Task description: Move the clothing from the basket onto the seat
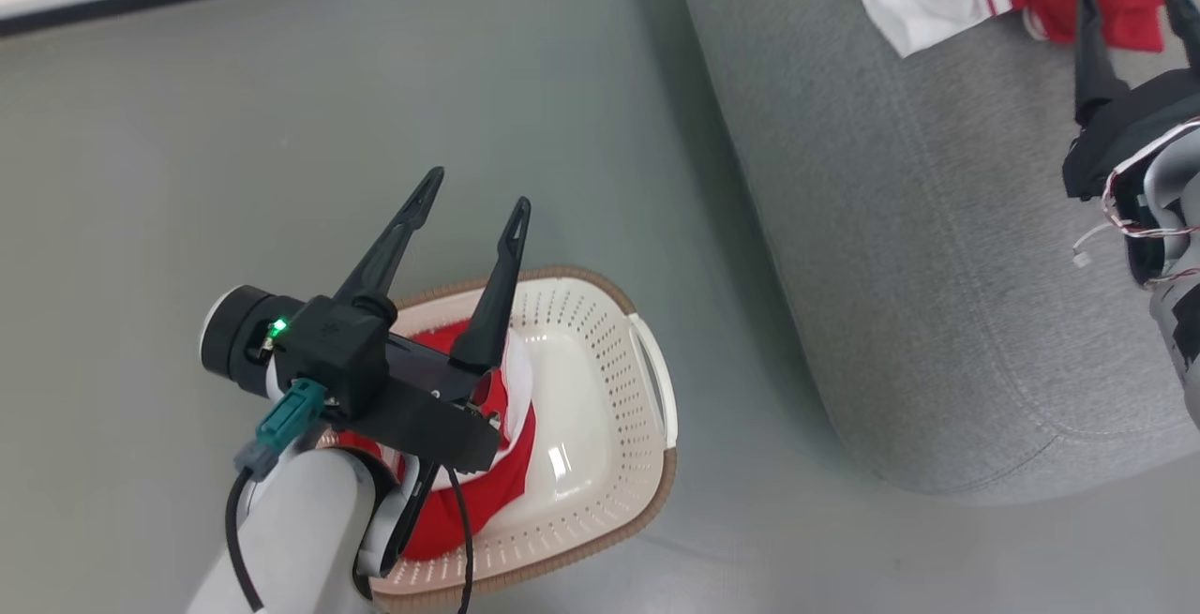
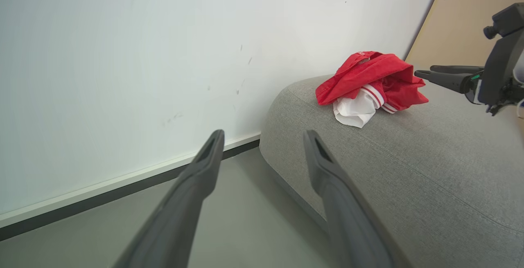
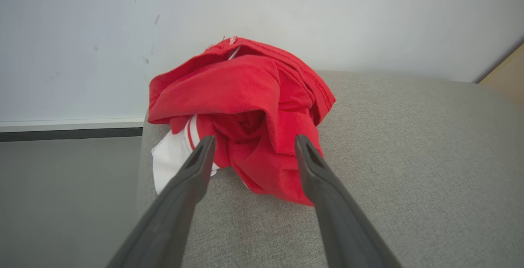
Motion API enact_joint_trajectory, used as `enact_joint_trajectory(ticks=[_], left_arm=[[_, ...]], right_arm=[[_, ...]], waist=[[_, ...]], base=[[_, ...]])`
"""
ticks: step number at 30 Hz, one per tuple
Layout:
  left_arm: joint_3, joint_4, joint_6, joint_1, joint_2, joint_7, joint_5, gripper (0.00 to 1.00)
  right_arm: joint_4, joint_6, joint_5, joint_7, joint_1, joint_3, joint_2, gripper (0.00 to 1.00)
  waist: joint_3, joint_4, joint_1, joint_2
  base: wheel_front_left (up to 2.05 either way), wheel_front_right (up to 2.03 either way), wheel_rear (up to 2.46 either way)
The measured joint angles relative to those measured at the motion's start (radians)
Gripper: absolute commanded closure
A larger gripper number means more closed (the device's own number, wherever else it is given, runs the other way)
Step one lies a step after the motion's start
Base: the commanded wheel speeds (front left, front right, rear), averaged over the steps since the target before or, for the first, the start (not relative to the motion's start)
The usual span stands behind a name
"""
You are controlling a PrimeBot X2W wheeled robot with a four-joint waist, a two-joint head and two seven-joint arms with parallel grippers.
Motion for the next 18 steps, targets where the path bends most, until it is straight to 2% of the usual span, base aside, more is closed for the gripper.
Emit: enact_joint_trajectory(ticks=[8,18], left_arm=[[0.045,0.049,0.01,0.056,-0.011,-0.053,-0.043,0.0],[0.109,0.112,0.037,0.156,-0.019,-0.086,-0.085,0.0]], right_arm=[[-0.059,0.008,-0.023,-0.003,0.026,0.016,0.023,0.0],[-0.14,0.007,-0.006,-0.004,0.204,-0.017,0.039,0.0]], waist=[[-0.115,-0.002,-0.0001,-0.0001],[-0.257,0.039,0.0,-0.0001]], base=[[0.0,0.0,0.0],[0.0,0.0,0.0]])
